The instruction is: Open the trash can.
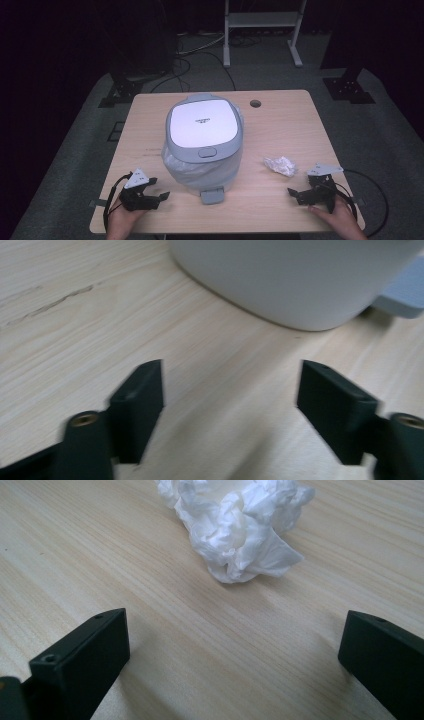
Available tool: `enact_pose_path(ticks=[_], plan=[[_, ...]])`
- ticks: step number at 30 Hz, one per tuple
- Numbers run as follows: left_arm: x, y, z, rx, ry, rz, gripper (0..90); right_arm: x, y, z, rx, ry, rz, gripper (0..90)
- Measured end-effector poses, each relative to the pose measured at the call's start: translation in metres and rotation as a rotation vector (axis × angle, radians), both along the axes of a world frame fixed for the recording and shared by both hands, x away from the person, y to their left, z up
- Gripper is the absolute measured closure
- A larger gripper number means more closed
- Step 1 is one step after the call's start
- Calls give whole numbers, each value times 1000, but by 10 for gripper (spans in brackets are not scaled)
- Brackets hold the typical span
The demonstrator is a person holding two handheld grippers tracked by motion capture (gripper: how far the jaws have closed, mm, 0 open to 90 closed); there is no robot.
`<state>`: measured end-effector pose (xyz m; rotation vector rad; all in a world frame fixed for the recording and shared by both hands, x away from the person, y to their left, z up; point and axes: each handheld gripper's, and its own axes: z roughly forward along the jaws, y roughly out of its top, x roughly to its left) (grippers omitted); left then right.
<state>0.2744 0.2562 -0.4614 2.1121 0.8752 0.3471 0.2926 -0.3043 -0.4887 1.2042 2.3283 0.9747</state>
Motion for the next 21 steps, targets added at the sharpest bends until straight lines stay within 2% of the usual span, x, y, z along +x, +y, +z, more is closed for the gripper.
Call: enact_pose_path(ticks=[7, 11, 15, 21], plan=[[-5, -4, 12, -24, -32, -21, 384, 0, 0, 0, 0, 0, 0, 0], [-10, -6, 22, -51, -62, -27, 488, 0, 0, 0, -1, 0, 0, 0], [-12, -6, 28, -63, -73, -37, 611, 0, 0, 0, 0, 0, 0, 0], [-17, -4, 42, -123, -52, -63, 841, 0, 0, 0, 0, 0, 0, 0]])
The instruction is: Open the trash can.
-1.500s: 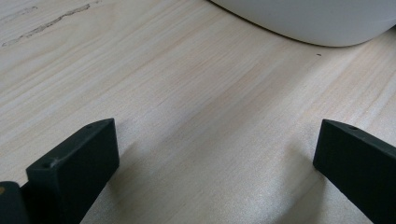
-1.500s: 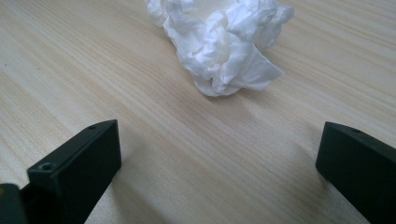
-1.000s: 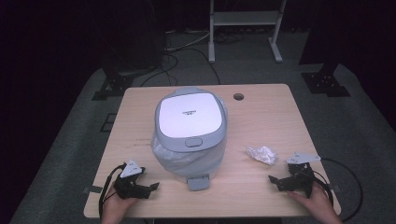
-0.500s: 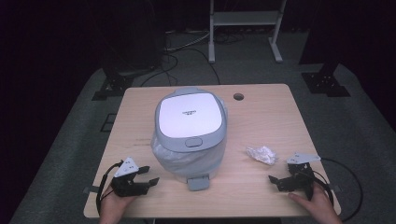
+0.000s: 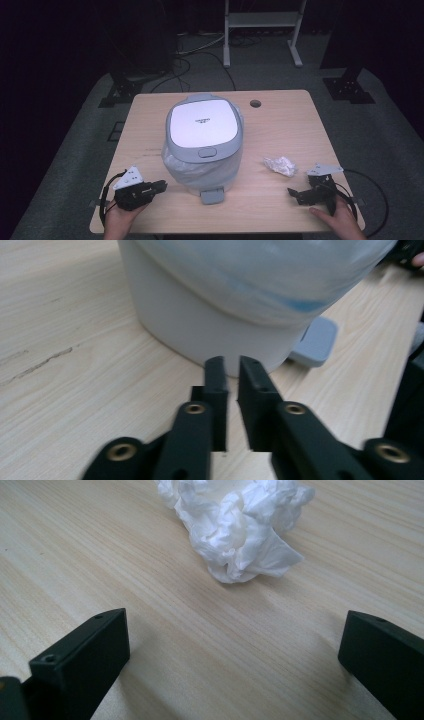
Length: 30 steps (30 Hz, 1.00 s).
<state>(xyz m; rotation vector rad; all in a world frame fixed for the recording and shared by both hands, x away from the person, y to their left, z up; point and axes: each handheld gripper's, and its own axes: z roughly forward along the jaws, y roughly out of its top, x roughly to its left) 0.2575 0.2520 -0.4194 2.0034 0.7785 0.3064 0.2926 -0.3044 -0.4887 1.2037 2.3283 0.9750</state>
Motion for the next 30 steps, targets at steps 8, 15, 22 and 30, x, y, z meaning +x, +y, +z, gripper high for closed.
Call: enact_pose_path(ticks=[8, 15, 22, 30], plan=[[-9, 1, 17, -37, 2, -24, 900, 0, 0, 0, -1, 0, 1, 0], [-18, -3, 29, -45, -6, -61, 900, 0, 0, 0, -1, 0, 1, 0], [-26, -8, 44, -71, -19, -93, 900, 0, 0, 0, -1, 0, 0, 0], [-39, -12, 68, -87, -56, -123, 900, 0, 0, 0, -1, 0, 1, 0]])
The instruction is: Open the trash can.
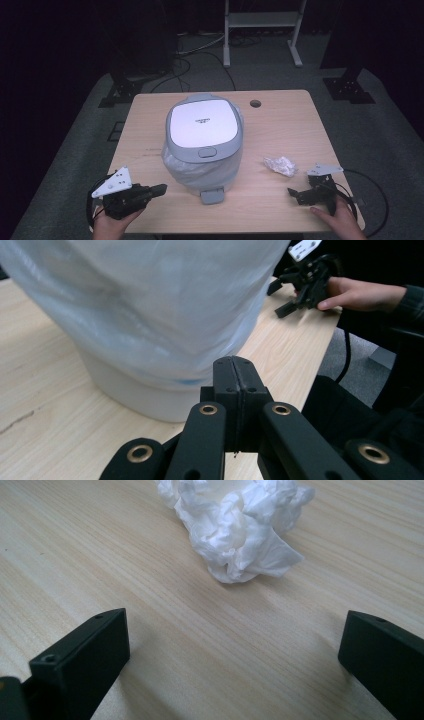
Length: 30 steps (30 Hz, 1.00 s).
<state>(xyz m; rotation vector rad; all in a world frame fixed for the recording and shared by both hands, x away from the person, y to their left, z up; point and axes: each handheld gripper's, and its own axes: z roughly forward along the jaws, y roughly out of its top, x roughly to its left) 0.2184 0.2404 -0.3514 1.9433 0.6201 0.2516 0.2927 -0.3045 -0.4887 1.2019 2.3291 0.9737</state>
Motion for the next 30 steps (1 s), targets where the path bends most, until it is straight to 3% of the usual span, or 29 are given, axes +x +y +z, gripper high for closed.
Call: enact_pose_path(ticks=[12, 18, 30], plan=[[-6, -1, 26, -47, -30, -10, 900, 0, 0, 0, 1, 0, 0, 0], [-6, -5, 39, -49, -43, -12, 900, 0, 0, 0, 1, 0, 0, 0], [3, -22, 63, -84, -72, -59, 900, 0, 0, 0, 1, 0, 0, 0]])
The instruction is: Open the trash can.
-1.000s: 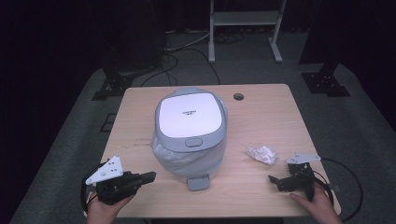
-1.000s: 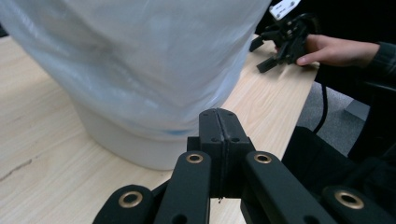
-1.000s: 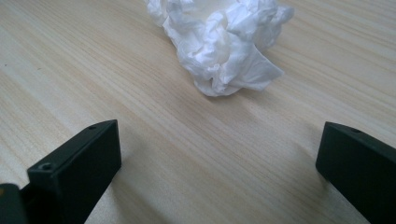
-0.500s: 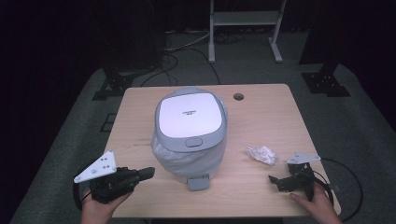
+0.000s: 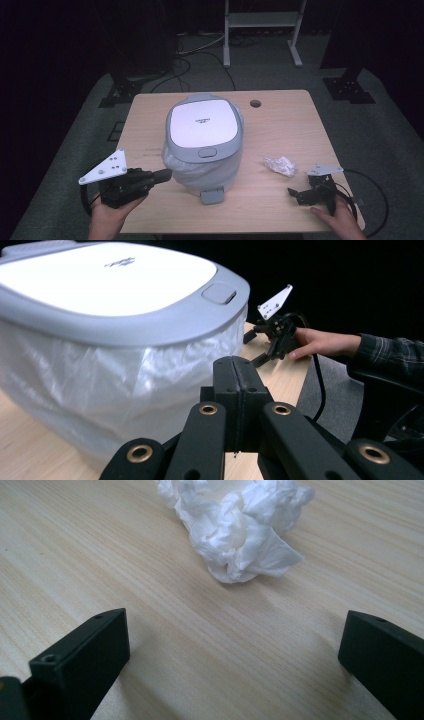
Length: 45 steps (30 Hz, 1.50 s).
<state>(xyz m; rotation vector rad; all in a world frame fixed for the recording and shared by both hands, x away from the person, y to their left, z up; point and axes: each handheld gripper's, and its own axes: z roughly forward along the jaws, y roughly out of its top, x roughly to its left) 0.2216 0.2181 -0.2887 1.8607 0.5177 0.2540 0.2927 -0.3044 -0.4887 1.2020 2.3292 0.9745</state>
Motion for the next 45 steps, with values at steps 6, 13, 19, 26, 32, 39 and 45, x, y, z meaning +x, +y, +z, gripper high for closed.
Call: enact_pose_path(ticks=[6, 13, 19, 26, 32, 39, 45], plan=[[6, -12, 9, 0, -13, -24, 900, 0, 0, 0, 0, 0, 0, 0], [10, -24, 18, -3, -33, -44, 900, 0, 0, 0, 0, 0, 0, 0], [16, -37, 22, -12, -42, -59, 900, 0, 0, 0, 0, 0, 0, 0], [22, -51, 31, -14, -65, -73, 900, 0, 0, 0, 0, 0, 0, 0], [27, -62, 34, -19, -68, -86, 900, 0, 0, 0, 0, 0, 0, 0], [36, -76, 29, 1, -59, -80, 900, 0, 0, 0, 0, 0, 0, 0], [42, -82, 21, 28, -50, -59, 900, 0, 0, 0, 0, 0, 0, 0]])
